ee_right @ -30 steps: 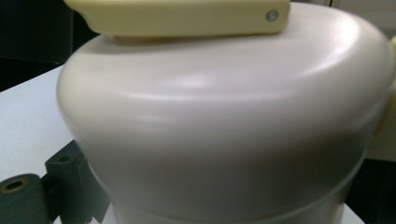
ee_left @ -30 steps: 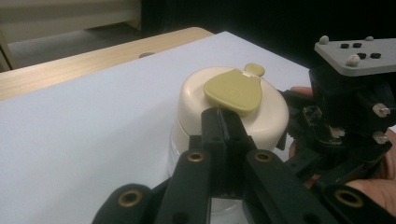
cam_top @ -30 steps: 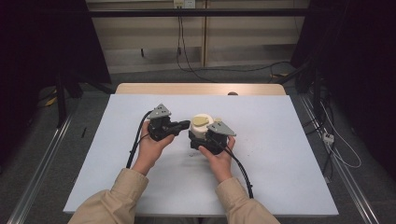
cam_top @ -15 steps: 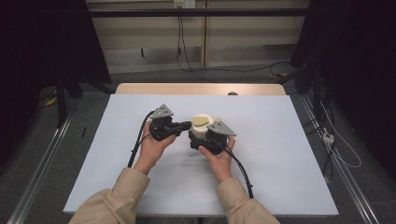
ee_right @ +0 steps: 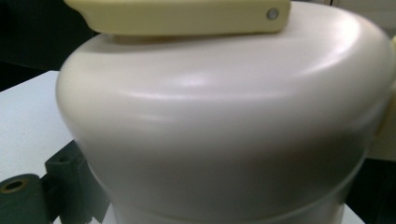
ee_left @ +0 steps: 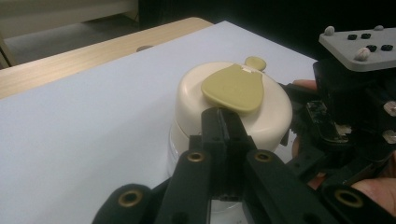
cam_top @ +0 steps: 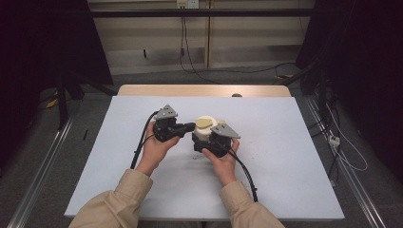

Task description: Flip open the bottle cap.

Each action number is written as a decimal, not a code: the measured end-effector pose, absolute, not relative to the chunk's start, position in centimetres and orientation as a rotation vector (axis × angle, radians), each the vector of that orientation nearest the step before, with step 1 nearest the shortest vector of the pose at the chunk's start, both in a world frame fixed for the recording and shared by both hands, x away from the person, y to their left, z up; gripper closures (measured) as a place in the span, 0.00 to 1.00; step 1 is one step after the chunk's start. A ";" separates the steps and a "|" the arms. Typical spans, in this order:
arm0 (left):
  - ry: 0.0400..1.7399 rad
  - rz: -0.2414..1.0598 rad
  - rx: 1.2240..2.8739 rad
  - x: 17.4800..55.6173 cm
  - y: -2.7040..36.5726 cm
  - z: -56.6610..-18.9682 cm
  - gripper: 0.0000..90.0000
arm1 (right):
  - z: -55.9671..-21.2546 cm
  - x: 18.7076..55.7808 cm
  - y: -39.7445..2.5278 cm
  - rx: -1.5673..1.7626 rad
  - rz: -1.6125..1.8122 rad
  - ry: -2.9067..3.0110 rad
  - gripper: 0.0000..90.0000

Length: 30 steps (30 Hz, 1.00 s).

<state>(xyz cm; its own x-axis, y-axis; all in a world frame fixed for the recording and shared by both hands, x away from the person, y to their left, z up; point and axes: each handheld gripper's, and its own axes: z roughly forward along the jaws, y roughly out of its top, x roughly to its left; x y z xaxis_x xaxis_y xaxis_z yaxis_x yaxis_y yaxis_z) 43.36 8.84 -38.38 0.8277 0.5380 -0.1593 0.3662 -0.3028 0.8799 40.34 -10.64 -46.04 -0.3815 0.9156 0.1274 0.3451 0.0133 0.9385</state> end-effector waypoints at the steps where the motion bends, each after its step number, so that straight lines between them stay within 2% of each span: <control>1: 0.673 0.201 1.934 43.4 8.9 -38.3 1.00 | -46.0 40.3 -10.6 1.291 1.372 1.757 0.05; 30: 0.662 0.209 1.964 43.6 8.5 -37.5 1.00 | -46.1 40.4 -10.6 1.291 1.373 1.759 0.05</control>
<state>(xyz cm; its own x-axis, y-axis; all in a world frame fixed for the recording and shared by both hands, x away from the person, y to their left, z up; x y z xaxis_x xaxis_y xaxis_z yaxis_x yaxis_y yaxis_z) 43.62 8.45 -37.51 0.8345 0.5340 -0.1359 0.3589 -0.3396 0.8694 40.36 -10.64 -46.05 -0.3820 0.9153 0.1276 0.3460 0.0136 0.9381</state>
